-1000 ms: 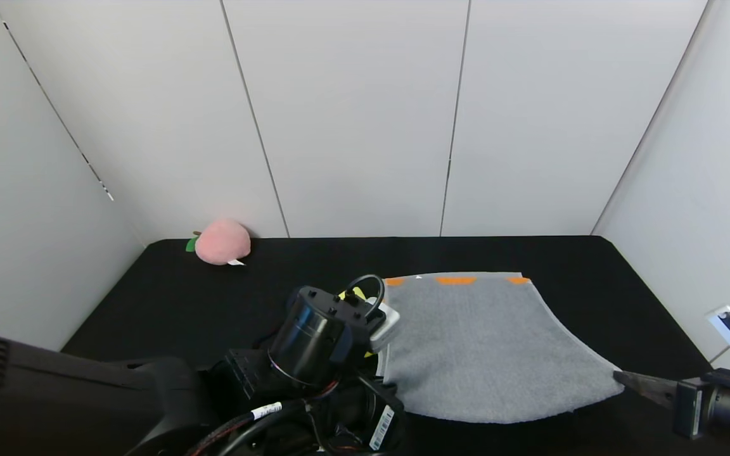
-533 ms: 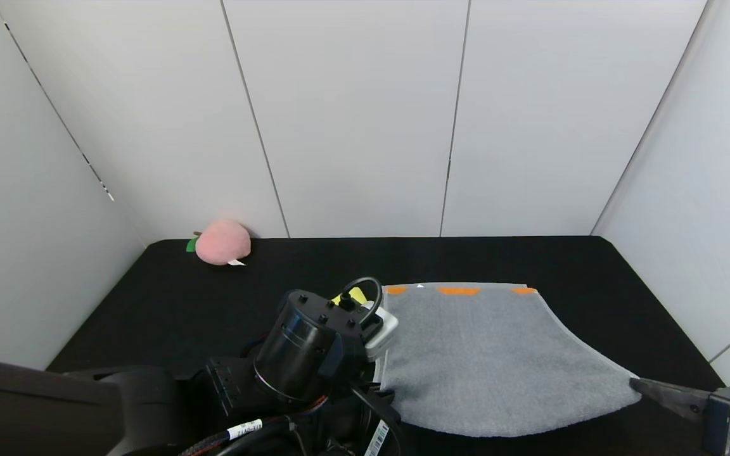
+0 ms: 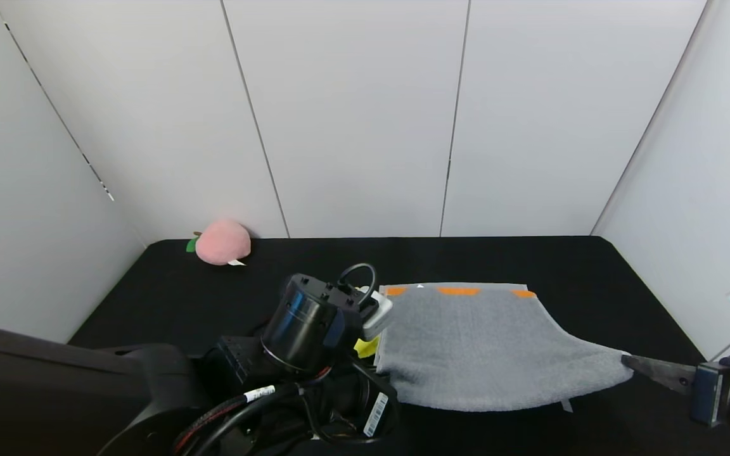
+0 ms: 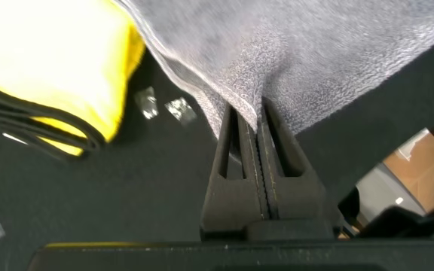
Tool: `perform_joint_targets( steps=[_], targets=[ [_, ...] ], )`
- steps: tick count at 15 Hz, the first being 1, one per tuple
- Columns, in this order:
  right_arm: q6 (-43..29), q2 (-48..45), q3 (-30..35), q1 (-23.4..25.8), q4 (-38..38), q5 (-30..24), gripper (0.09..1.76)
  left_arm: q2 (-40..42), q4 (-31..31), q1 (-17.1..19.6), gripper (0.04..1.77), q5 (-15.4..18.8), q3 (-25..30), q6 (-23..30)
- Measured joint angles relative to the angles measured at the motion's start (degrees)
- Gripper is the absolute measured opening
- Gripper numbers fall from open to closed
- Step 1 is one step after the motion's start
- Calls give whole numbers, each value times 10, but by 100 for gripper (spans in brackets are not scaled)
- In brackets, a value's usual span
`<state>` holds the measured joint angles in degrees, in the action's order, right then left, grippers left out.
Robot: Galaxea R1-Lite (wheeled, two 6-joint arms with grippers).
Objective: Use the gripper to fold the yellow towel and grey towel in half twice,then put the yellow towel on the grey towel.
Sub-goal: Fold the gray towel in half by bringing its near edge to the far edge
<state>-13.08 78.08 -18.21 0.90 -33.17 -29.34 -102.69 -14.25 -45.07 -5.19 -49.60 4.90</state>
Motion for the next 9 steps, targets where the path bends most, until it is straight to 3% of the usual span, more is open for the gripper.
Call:
perform_joint_targets(
  steps=[9],
  targets=[
    [0, 116, -86, 7, -5, 1, 11, -87, 8, 43, 10, 5, -103, -27]
  ],
)
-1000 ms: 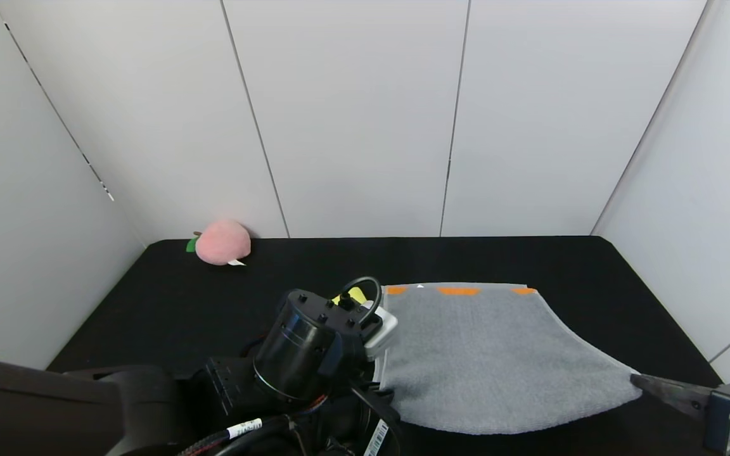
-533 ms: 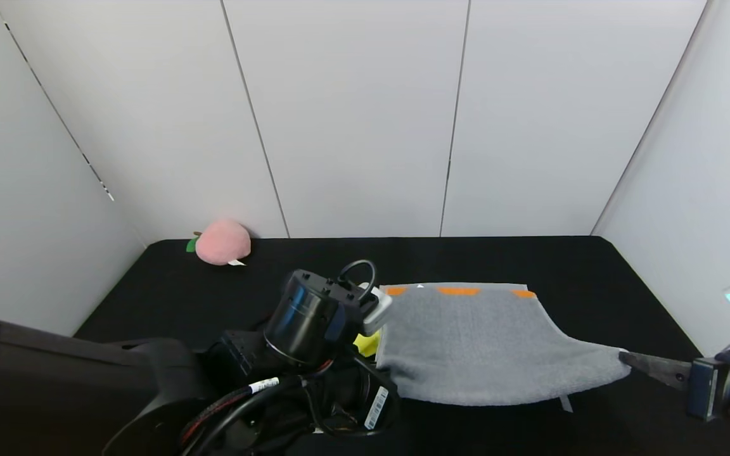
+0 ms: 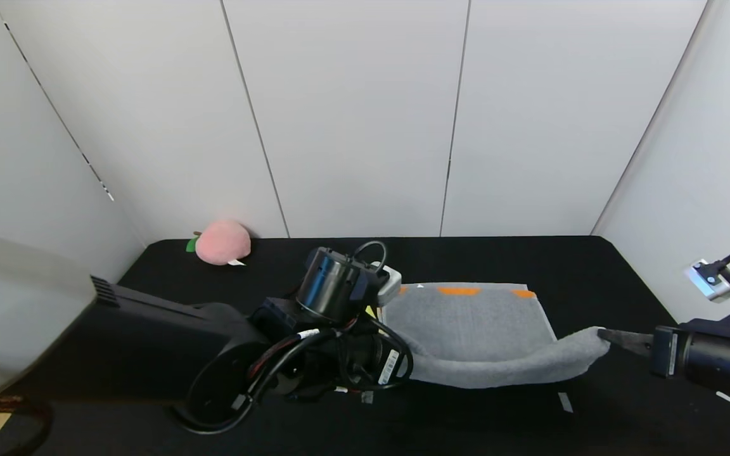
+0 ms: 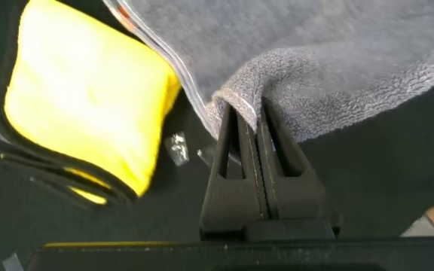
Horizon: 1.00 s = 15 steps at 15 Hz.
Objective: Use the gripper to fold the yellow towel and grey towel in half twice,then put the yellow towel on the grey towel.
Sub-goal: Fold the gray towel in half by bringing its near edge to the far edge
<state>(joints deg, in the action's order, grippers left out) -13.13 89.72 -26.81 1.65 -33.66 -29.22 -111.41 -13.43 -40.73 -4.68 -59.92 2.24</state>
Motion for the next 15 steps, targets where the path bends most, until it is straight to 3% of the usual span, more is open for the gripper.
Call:
perform_joint_targets(
  steps=[6, 15],
  targets=[
    [0, 85, -75, 4, -1, 4, 11, -43, -1, 45, 10, 47, -62, -10],
    [1, 178, -167, 6, -1, 7, 11, -99, -9, 65, 10, 52, -125, -30]
  ],
)
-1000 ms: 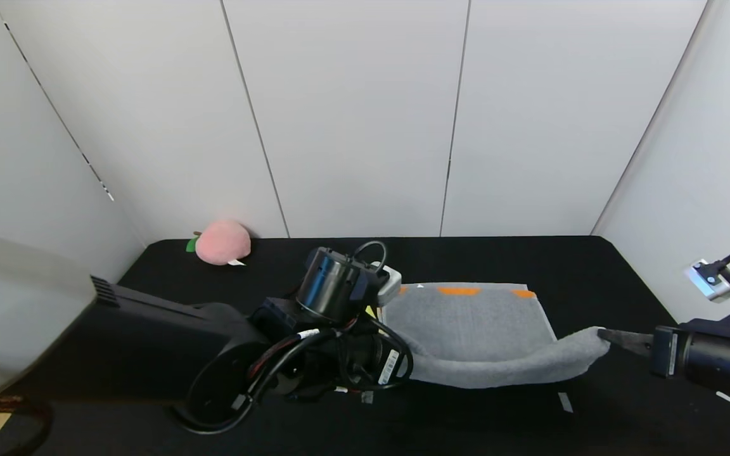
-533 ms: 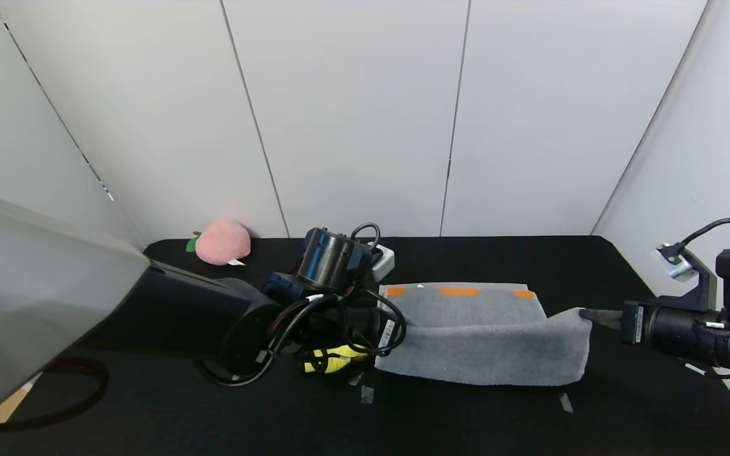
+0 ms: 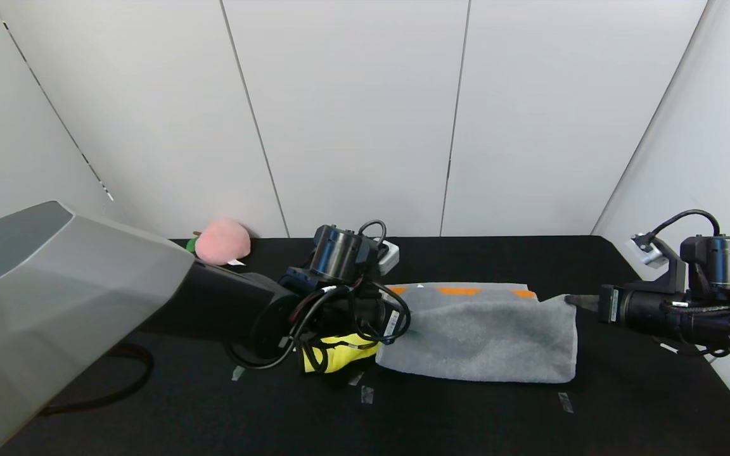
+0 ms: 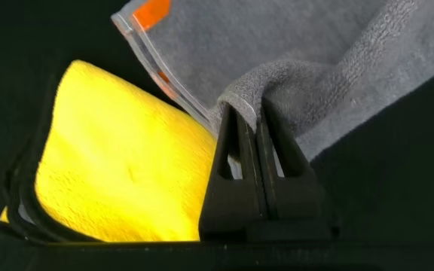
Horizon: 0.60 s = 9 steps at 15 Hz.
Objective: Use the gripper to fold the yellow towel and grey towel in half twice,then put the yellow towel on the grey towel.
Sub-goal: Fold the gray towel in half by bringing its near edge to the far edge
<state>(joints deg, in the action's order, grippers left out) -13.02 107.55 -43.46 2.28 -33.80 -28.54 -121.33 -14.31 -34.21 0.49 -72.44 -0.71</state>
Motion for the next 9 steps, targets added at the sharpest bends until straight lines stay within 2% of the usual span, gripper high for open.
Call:
perform_joint_targets(
  steps=[9],
  targets=[
    [2, 67, -64, -9, 0, 0, 11, -44, -3, 23, 10, 0, -40, -21]
  ],
)
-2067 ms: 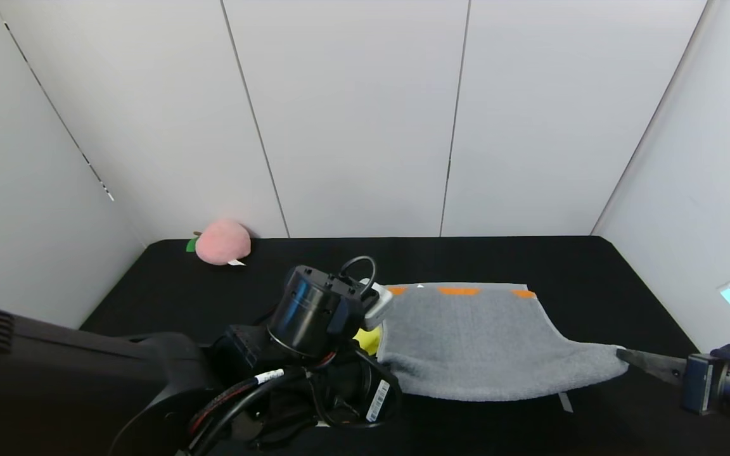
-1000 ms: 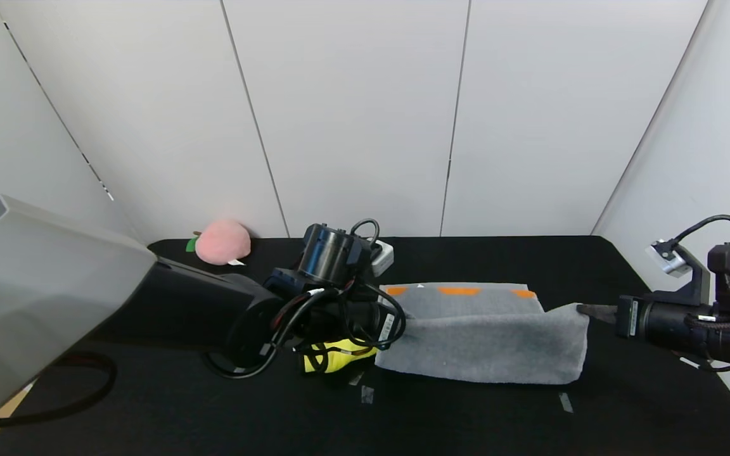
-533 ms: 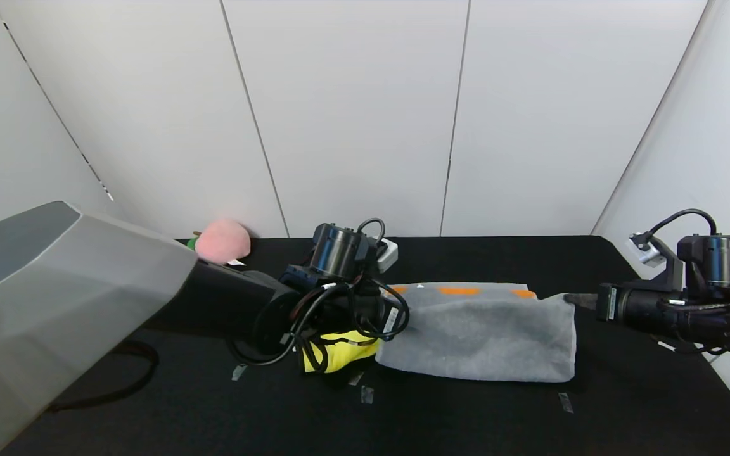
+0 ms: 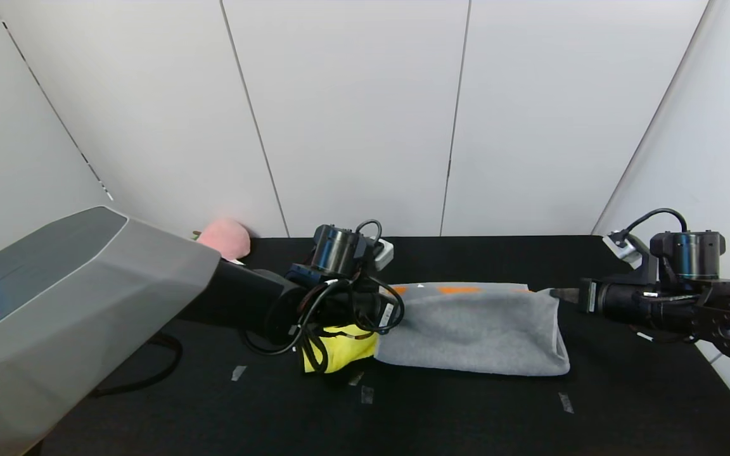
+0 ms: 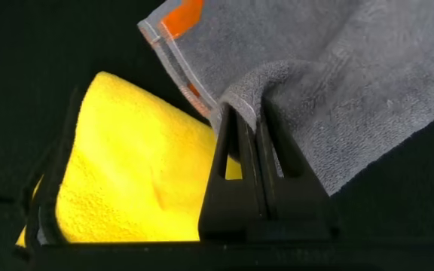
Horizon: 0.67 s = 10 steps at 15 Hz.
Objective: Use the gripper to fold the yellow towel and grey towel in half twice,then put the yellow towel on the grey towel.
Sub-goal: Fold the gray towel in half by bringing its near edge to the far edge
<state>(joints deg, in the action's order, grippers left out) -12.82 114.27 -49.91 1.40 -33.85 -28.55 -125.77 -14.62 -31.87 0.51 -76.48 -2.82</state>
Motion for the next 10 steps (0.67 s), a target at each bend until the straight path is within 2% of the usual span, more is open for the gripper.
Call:
perform_joint_targets(
  steps=[7, 8, 9, 10],
  targets=[
    [0, 25, -23, 3, -1, 1, 11, -20, 0, -2, 10, 0, -17, -6],
    [0, 26, -24, 4, -1, 1, 22, -21, 1, -4, 10, 0, -19, -6],
    [0, 27, -24, 4, -1, 1, 41, -22, 2, -5, 10, 0, -21, -6],
    [0, 27, -24, 4, -1, 1, 56, -22, 2, -6, 18, 0, -23, -6]
  ],
)
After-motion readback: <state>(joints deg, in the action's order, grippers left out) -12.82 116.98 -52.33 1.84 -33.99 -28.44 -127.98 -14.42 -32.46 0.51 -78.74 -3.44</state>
